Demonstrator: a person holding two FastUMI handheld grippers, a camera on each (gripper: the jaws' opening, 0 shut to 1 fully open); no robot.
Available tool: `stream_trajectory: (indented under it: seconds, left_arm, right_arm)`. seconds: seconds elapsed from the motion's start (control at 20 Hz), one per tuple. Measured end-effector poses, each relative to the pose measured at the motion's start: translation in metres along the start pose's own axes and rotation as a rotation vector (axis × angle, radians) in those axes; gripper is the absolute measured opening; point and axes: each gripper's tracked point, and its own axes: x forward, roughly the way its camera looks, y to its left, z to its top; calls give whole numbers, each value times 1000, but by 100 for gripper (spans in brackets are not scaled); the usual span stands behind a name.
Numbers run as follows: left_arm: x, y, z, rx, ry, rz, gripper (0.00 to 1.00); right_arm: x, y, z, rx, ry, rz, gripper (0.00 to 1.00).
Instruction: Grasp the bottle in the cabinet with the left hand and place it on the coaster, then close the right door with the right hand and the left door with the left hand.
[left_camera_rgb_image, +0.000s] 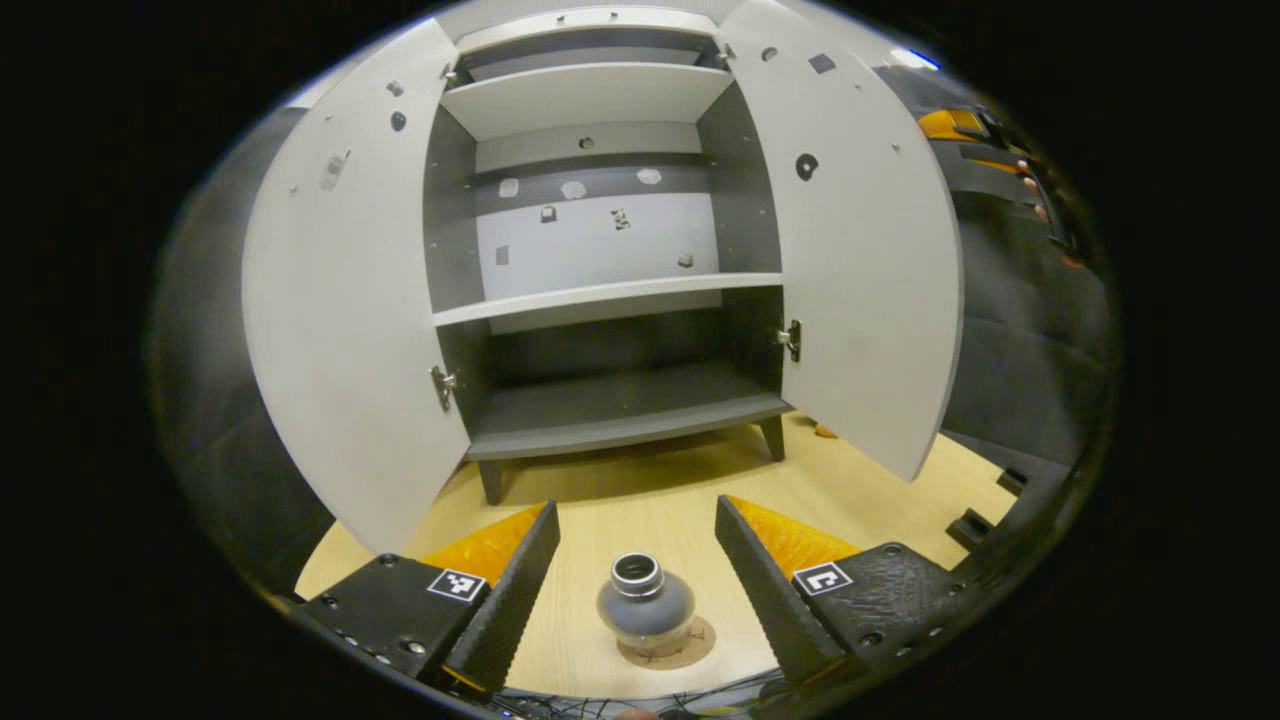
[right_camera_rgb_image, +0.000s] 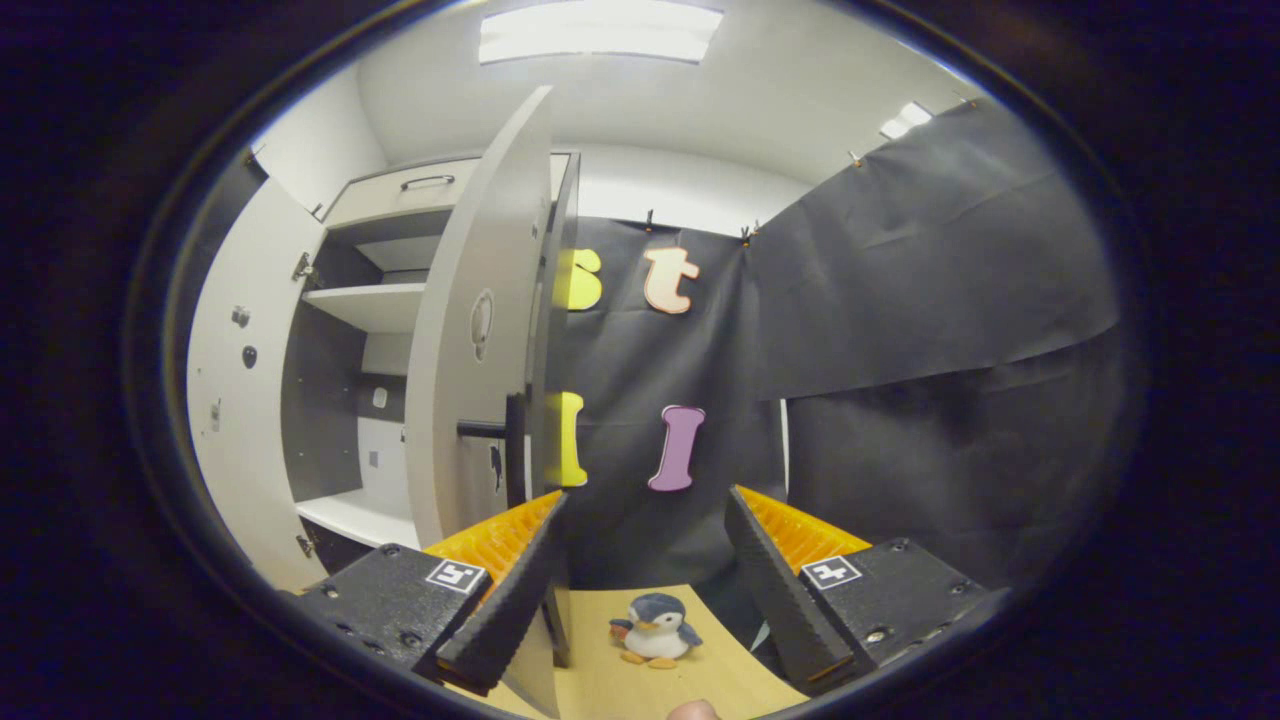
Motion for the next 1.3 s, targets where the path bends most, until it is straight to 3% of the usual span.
stream_trajectory:
  seconds: [0.5, 0.75, 0.85, 1.05, 1.1, 1.2, 1.25, 1.3]
  left_arm:
    - [-27, 31, 81, -39, -91, 184, 97]
    - [-42, 58, 114, -84, -123, 300, 96]
    - [-46, 65, 120, -120, -117, 307, 95]
    - [-57, 94, 142, -164, -151, 344, 98]
    - [-57, 97, 147, -154, -150, 333, 95]
    - [-54, 98, 153, -142, -125, 286, 97]
    - [-54, 102, 160, -137, -133, 274, 93]
    - [-53, 107, 167, -130, -150, 267, 97]
  right_arm:
    - [14, 13, -18, -40, 90, 251, 98]
    - [17, 32, -24, 62, 171, 390, 97]
    - [16, 38, -26, 106, 192, 436, 94]
    - [15, 57, -29, 161, 219, 501, 97]
    - [15, 63, -28, 163, 217, 505, 92]
    - [16, 71, -28, 149, 206, 494, 96]
    - [16, 77, -28, 137, 202, 494, 96]
    - [15, 83, -28, 130, 199, 499, 96]
